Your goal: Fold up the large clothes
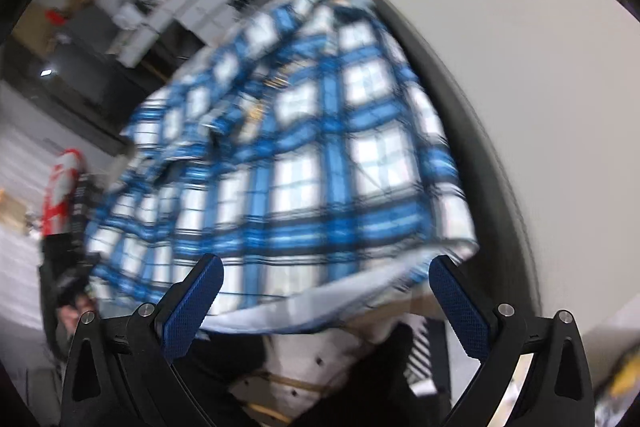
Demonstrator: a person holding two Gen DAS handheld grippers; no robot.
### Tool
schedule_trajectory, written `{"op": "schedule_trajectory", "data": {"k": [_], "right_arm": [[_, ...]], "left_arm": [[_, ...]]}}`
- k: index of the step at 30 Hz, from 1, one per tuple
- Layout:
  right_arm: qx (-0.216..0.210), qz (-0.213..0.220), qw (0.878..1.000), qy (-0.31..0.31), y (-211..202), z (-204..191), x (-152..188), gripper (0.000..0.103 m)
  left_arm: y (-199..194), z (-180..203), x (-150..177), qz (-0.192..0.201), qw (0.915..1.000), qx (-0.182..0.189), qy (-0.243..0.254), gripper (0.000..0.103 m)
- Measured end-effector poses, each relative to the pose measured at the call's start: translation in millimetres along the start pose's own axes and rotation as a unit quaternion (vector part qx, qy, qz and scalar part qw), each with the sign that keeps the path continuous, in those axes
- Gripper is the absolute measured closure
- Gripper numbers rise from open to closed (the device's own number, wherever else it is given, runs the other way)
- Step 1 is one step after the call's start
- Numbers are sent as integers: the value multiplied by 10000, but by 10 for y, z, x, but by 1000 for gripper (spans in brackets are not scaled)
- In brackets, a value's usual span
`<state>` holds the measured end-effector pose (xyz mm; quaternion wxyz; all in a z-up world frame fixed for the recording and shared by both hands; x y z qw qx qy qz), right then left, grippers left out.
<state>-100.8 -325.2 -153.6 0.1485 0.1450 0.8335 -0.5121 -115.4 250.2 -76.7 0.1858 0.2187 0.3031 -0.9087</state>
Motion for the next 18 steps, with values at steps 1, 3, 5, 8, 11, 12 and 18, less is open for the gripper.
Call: {"op": "schedule_trajectory", "data": {"k": [1, 3, 5, 8, 11, 12, 18], "right_arm": [[111, -93, 9999, 62, 48, 43, -2, 0], [368, -287, 9986, 247, 135, 127, -21, 0], [534, -330, 9974, 340, 177, 126, -47, 0], [592, -375, 9965, 461, 224, 99, -19, 0], [459, -564, 9954, 617, 321, 85, 70, 0], [524, -513, 9942, 792, 345, 126, 95, 0], [573, 175, 9854, 1591, 330, 294, 152, 0]], "left_arm": [[3, 46, -45, 54, 9999, 92, 20, 101], [31, 128, -121, 100, 9998, 161, 97, 101], [67, 204, -184, 156, 9995, 248, 132, 101], [147, 311, -276, 223, 9991, 313, 161, 101], [252, 394, -373, 138, 9994, 279, 175, 101], [292, 423, -415, 100, 9995, 246, 158, 101], [396, 582, -620, -48, 9999, 105, 128, 101]]}}
Point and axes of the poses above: each gripper's, at about its wrist camera, not at the fingertips, and y roughly the way its jaws point, z to its right, x to its underside, the point moved 2 cm from there along y, roughly the way its jaws point, and after that the axes turned 1 degree about y, right-handed, at the moved point
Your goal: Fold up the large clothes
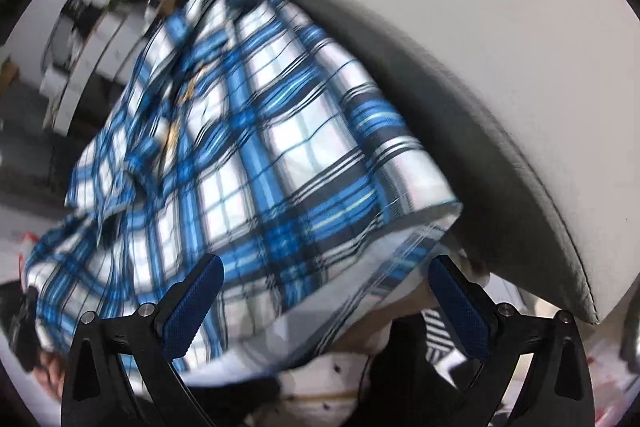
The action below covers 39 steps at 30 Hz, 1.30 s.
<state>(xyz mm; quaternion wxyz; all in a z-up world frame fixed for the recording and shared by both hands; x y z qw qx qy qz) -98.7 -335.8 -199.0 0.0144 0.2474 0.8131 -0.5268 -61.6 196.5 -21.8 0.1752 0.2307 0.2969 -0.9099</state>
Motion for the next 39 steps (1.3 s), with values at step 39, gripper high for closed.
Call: {"op": "schedule_trajectory", "data": {"k": [39], "right_arm": [[37, 1564, 9867, -437, -310, -157, -2, 29]], "left_arm": [[0, -673, 447, -875, 9865, -1225, -637, 99]]}}
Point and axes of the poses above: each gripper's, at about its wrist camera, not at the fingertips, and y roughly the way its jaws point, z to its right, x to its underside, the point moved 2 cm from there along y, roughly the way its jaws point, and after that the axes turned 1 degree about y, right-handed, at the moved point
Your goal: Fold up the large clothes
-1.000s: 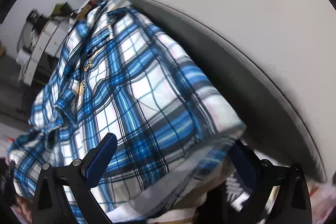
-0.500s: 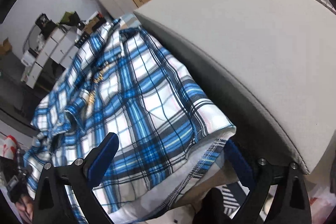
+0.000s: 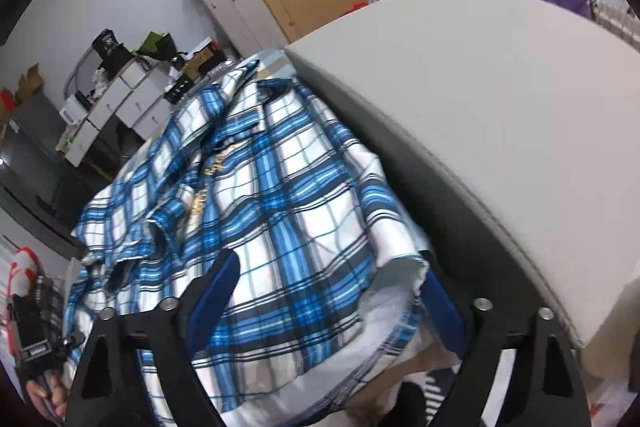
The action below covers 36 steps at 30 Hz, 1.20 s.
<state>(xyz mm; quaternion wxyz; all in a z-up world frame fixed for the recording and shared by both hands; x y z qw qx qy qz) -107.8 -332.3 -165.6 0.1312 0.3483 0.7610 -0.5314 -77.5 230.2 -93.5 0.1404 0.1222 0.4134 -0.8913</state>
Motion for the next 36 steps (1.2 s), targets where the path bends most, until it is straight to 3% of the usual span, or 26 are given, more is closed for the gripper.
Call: {"op": "schedule_trajectory", "data": {"k": [1, 3, 5, 7, 9, 14, 18, 21, 23, 25, 26, 28, 29, 30, 33, 36], "right_arm": [[12, -38, 10000, 25, 17, 15, 1, 43], [62, -138, 9999, 46, 64, 48, 7, 56], [135, -251, 9996, 63, 125, 75, 12, 75], [159, -265, 9995, 66, 150, 88, 10, 90], [218, -142, 9996, -78, 136, 57, -3, 91], [632, -272, 9974, -234, 215, 58, 27, 84], [609, -235, 9974, -318, 238, 56, 24, 72], [630, -204, 9964, -529, 277, 11, 20, 72], [594, -201, 9965, -560, 289, -7, 12, 77], [484, -198, 9972, -538, 262, -4, 8, 99], [419, -128, 9977, -515, 221, 2, -1, 99], [193, 102, 9989, -418, 98, 15, -29, 100], [107, 227, 9989, -401, 31, 19, -37, 100], [10, 379, 9986, -382, -62, 23, -43, 100], [-275, 436, 9984, -231, -194, 48, -34, 100], [-466, 343, 9983, -85, -279, 108, -1, 100]], "left_arm": [[1, -54, 33, -83, 9999, -61, -25, 99], [3, -162, 89, -248, 9994, -123, -189, 95], [-2, -212, 127, -432, 9985, -107, -327, 82], [-53, -203, 174, -450, 9983, -89, -349, 60], [-73, -183, 216, -501, 9980, -152, -366, 38], [-78, -123, 279, -555, 9980, -195, -226, 37], [-83, -155, 272, -527, 9979, -108, -360, 36], [-78, -171, 263, -500, 9978, 47, -434, 30], [-76, -177, 255, -451, 9978, 111, -474, 30], [-93, -203, 264, -406, 9977, 226, -498, 31], [-102, -206, 274, -372, 9977, 257, -497, 35], [-129, -213, 308, -366, 9984, -175, -389, 71], [-121, -220, 335, -418, 9980, -329, -354, 81], [-94, -239, 373, -558, 9970, -347, -402, 97], [-204, -278, 407, -348, 9968, -381, -607, 101], [-368, -288, 463, -138, 9969, -26, -773, 102]]}}
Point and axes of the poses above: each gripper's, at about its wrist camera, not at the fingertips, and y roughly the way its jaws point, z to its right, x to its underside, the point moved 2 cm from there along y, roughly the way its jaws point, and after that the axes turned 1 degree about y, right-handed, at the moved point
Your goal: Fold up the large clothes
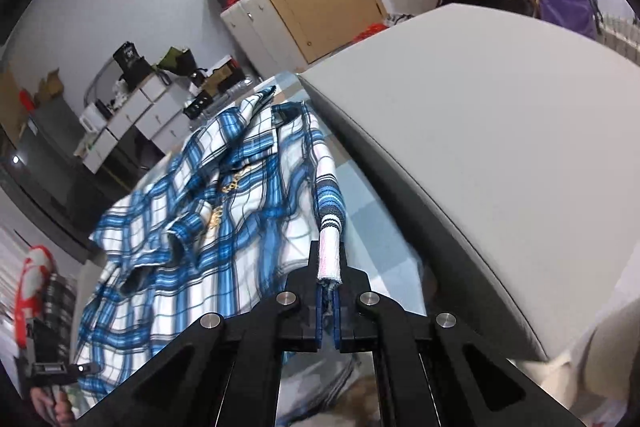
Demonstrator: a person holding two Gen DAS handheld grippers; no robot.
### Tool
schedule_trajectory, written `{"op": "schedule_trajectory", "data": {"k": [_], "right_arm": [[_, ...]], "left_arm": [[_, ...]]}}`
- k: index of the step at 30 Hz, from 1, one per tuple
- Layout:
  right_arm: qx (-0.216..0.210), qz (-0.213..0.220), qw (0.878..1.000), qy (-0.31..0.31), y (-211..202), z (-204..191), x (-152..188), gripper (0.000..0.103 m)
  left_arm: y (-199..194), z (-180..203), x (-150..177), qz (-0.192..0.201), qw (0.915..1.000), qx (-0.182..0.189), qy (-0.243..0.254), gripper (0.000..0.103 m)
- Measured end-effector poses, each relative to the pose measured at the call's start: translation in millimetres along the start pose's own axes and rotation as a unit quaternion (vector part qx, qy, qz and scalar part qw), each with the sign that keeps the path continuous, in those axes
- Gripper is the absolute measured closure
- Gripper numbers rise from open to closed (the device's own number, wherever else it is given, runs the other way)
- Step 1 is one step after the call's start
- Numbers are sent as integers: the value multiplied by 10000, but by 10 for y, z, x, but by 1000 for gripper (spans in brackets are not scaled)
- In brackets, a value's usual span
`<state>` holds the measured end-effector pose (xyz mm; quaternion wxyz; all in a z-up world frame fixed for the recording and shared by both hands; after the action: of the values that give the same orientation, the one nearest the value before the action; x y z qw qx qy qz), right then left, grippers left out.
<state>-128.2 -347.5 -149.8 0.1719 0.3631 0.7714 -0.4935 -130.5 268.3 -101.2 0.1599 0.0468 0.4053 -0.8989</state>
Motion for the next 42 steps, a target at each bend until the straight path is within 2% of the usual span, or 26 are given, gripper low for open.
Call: {"op": "schedule_trajectory", "data": {"k": [3, 5, 8, 10, 12, 14, 16, 17, 18, 20, 22, 25, 27, 29, 30, 32, 33, 34, 35, 36, 42], "right_arm": [[-158, -143, 9996, 177, -51, 70, 4, 100], [-186, -225, 9996, 35, -101, 51, 0, 100], [-111, -363, 9990, -215, -128, -10, -39, 100], [2, -593, 9975, -377, -55, -44, -62, 100], [-83, -817, 9958, -396, 52, -55, -50, 100], [-328, -1097, 9931, -255, 168, -42, -37, 99], [-696, -1212, 9902, -27, 233, -14, -37, 97], [-756, -1256, 9892, 8, 267, -12, -41, 97], [-739, -1298, 9888, 18, 308, -13, -50, 94], [-633, -1379, 9884, 69, 394, -6, -67, 83], [-525, -1472, 9877, 91, 455, -8, -60, 63], [-258, -1573, 9872, -48, 480, 8, -7, 61], [-269, -1598, 9867, -145, 509, -18, -3, 61], [-234, -1683, 9850, -286, 538, -28, 12, 52], [-249, -1701, 9845, -356, 549, -24, 16, 51], [-316, -1707, 9842, -335, 562, 2, 12, 51], [-348, -1691, 9844, -340, 560, -3, 18, 56], [-410, -1648, 9848, -363, 542, -18, 16, 74], [-432, -1591, 9854, -416, 516, -40, 15, 86], [-398, -1532, 9861, -500, 487, -60, 12, 100], [-459, -1366, 9887, -417, 320, 32, -4, 101]], "left_arm": [[-108, -53, 81, 42, 9995, 264, -187, 102], [-149, -82, 117, 19, 9984, 468, -314, 102], [-176, -113, 181, 10, 9977, 569, -367, 102], [-120, -150, 170, -62, 9939, 929, -588, 102], [-84, -218, 144, -83, 9880, 1218, -947, 102], [-61, -235, 131, -96, 9849, 1399, -1014, 95], [-42, -220, 131, -97, 9853, 1378, -1004, 62], [-48, -211, 132, -75, 9857, 1369, -982, 52], [-40, -180, 134, -72, 9867, 1316, -955, 46], [-15, -134, 131, -120, 9895, 1141, -879, 46], [23, -96, 160, -252, 9924, 922, -771, 46], [160, -27, 213, -649, 9940, 614, -639, 43], [249, 7, 284, -911, 9934, 446, -537, 43], [270, 30, 351, -1048, 9931, 280, -454, 43], [279, 40, 369, -1080, 9932, 197, -382, 43], [266, 72, 381, -1043, 9941, 135, -249, 43], [251, 102, 379, -983, 9949, 134, -183, 43], [231, 129, 385, -936, 9955, 128, -90, 53], [192, 115, 411, -928, 9956, 115, 33, 67], [175, 123, 428, -927, 9955, 106, 130, 94], [107, 121, 400, -499, 9984, 272, 49, 102]]}}
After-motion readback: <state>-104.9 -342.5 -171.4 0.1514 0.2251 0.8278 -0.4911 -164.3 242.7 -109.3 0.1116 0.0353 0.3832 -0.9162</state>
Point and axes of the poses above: each gripper's, at about its wrist camera, not at the fingertips, and y roughly the way its jaws point, z to its right, x to its underside, the point moved 2 cm from there along y, roughly the way its jaws point, and after that the axes turned 1 degree about y, right-handed, at the moved point
